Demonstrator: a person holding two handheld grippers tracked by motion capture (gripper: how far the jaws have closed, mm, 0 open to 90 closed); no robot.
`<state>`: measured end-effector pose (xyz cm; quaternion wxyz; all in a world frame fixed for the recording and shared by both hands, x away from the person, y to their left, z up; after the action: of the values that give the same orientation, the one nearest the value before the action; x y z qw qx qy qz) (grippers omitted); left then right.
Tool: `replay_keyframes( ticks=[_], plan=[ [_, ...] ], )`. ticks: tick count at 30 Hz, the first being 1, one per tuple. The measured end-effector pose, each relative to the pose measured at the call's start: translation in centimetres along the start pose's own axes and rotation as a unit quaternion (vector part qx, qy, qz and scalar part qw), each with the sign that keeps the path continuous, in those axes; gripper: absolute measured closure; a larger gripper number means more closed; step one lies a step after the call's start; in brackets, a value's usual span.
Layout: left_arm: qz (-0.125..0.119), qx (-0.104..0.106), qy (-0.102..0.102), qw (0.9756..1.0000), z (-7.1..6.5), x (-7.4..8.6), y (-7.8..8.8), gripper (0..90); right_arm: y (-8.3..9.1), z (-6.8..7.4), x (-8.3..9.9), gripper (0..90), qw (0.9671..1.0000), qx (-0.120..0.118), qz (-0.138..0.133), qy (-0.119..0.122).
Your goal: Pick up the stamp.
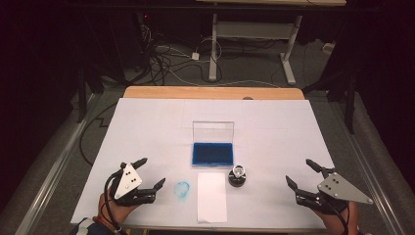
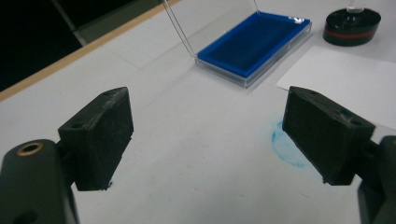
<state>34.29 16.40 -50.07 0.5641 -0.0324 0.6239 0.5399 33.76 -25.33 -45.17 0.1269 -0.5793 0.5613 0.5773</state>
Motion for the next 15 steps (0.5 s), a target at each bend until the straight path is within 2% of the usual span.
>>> replay_keyframes(
  ticks=[2,4,8,11,15],
  plan=[
    [0.012,0.008,-0.004,0.9999,-0.1,0.2,-0.4,15.4,-0.1,0.1,0.0,22.5,1.0,-0.002,0.001,0.0],
    [0.015,0.01,-0.003,0.9998,-0.1,0.3,-0.6,15.4,-0.2,0.2,0.2,22.3,1.0,-0.006,0.006,-0.002],
    [0.016,0.013,-0.002,0.9998,-0.3,0.3,-0.9,15.4,-0.5,-0.3,0.2,20.2,0.9999,0.0,0.011,-0.01],
    [0.024,0.014,-0.01,0.9996,-0.4,0.5,-1.1,15.8,-0.9,-0.1,0.1,19.0,0.9996,-0.013,0.022,-0.008],
    [0.023,0.014,-0.014,0.9995,-0.4,0.4,-1.2,15.9,-1.5,0.5,0.8,16.5,0.9981,-0.036,0.05,-0.002]
  ],
)
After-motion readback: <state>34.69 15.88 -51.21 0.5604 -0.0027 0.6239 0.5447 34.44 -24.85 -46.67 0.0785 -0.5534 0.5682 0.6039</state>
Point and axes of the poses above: each handheld gripper's, and its own axes: y roughly backward along the jaws, x roughly out of its underside, z roughly to its left, the point moved 10 cm from there along -y, roughly forward along the jaws, and after that the axes turned 13 degrees about z, right-handed, at the moved point
